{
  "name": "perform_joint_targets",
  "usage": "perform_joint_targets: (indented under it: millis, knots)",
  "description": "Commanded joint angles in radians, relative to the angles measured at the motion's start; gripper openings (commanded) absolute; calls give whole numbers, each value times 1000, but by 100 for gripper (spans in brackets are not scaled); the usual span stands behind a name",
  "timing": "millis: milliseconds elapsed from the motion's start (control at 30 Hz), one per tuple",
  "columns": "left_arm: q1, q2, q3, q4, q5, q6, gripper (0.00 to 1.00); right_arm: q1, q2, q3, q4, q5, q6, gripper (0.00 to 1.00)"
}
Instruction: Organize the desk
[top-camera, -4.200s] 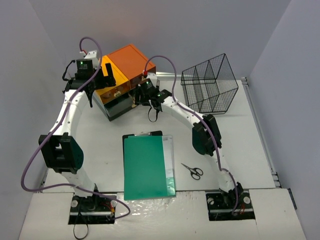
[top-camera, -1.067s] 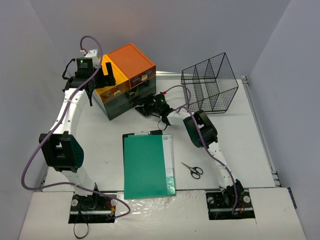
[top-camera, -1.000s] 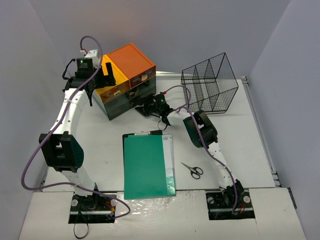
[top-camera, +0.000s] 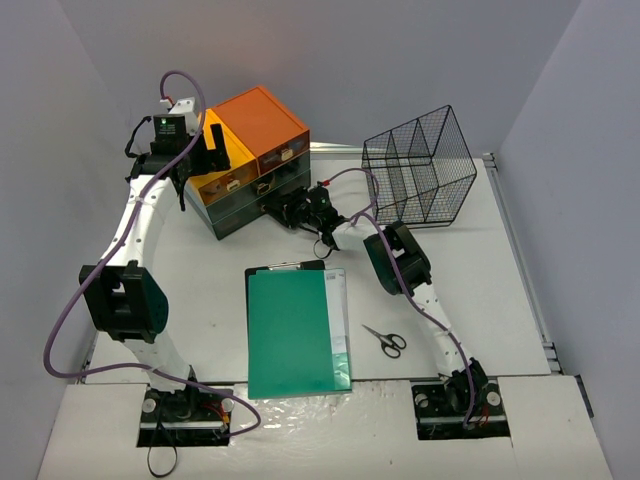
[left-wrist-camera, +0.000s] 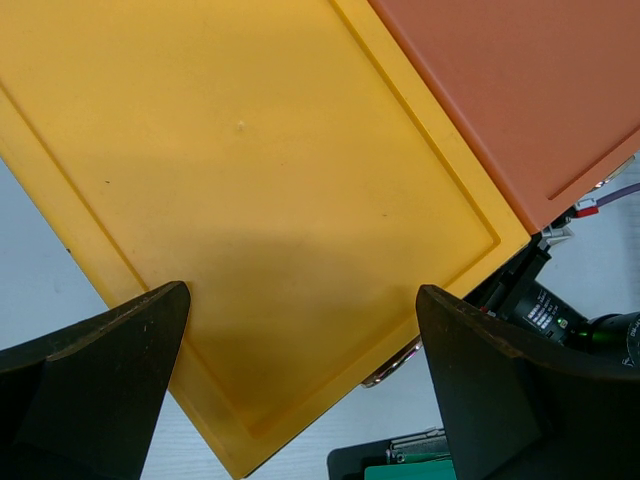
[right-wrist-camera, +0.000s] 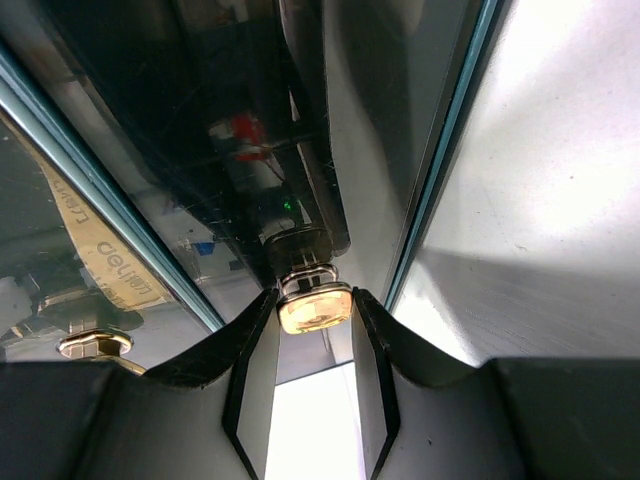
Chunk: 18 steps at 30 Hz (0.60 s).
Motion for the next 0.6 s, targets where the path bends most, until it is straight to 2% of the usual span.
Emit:
perform_joint_targets:
  millis: [0, 100, 567]
  knots:
    - [26, 27, 1, -147, -48, -3, 97, -6, -28, 18, 21, 16, 12, 4]
    - [26, 24, 0, -147, -49, -2, 97, -8, -75, -27, -22, 13, -31, 0]
    - [25, 20, 1, -133, -38, -19, 97, -21, -358, -386, -191, 16, -235, 0]
